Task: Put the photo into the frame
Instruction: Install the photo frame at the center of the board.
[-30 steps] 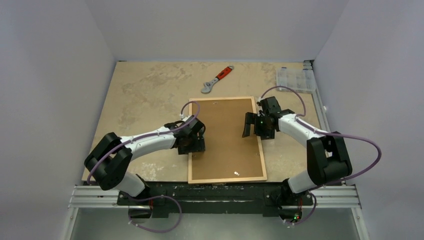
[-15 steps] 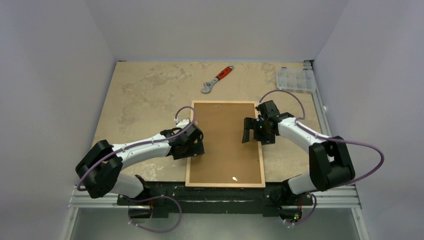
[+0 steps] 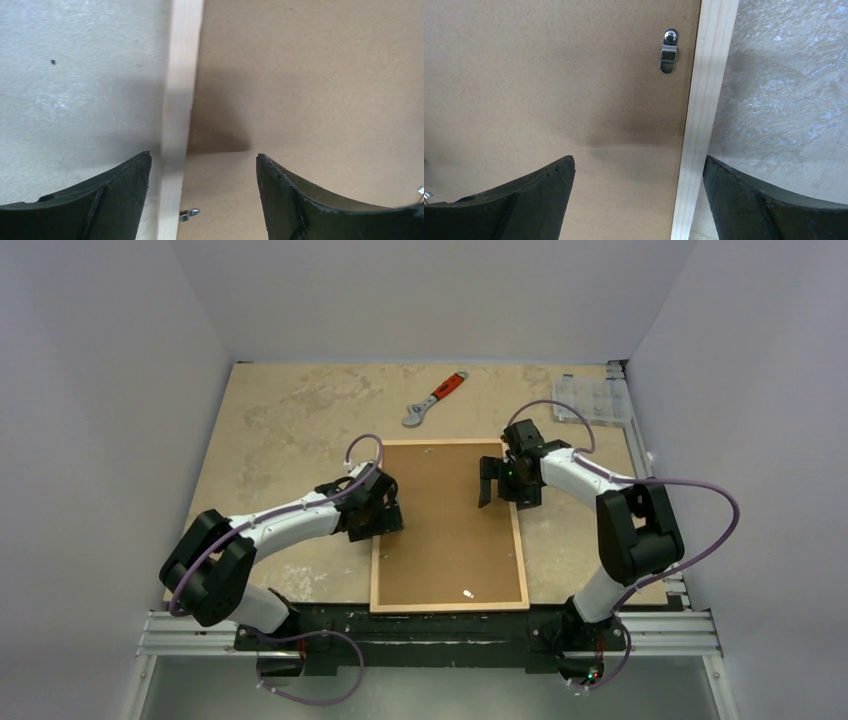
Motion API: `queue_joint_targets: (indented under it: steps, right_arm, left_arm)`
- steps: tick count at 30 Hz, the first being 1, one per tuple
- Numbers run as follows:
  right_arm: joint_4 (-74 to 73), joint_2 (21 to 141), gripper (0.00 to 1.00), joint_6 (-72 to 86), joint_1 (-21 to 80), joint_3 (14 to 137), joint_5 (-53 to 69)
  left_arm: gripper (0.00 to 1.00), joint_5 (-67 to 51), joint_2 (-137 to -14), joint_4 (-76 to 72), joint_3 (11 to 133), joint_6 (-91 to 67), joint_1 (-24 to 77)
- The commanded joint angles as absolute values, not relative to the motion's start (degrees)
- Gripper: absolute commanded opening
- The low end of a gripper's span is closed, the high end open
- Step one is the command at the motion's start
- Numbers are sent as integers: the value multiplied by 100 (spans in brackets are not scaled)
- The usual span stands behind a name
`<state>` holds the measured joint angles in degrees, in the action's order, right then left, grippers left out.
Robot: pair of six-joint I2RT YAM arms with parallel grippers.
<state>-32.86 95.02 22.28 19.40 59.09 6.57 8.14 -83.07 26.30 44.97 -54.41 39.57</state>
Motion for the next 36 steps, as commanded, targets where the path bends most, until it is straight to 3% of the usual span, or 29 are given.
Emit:
queue_joint_targets:
  steps: [1, 4, 11, 17, 23, 36]
  right_arm:
    - [-3365, 9245, 95, 2100, 2181, 5822, 872]
    - [-3418, 9018, 95, 2145, 2445, 5602, 892]
    - [-3462, 8396, 95, 2263, 2655, 5015, 903]
    - [-3525, 8300, 98, 2256, 2645, 5115, 457]
    - [-3592, 8736, 99, 2282, 2496, 5722, 169]
    - [-3678, 9981, 94, 1961, 2425, 6602, -165]
  left_arm:
    - [72, 483, -8242, 2493, 4642, -5320, 4053]
    - [67, 544, -8060, 3064, 4673, -5556, 4131]
    - [67, 479, -7775, 3897, 4730, -5824, 4488]
    - [80, 923, -7694, 4529, 4894, -5828, 4463]
    - [84, 849, -7534, 4152, 4676, -5717, 4274]
    - [82, 277, -7725, 2831, 3982, -5594, 3914]
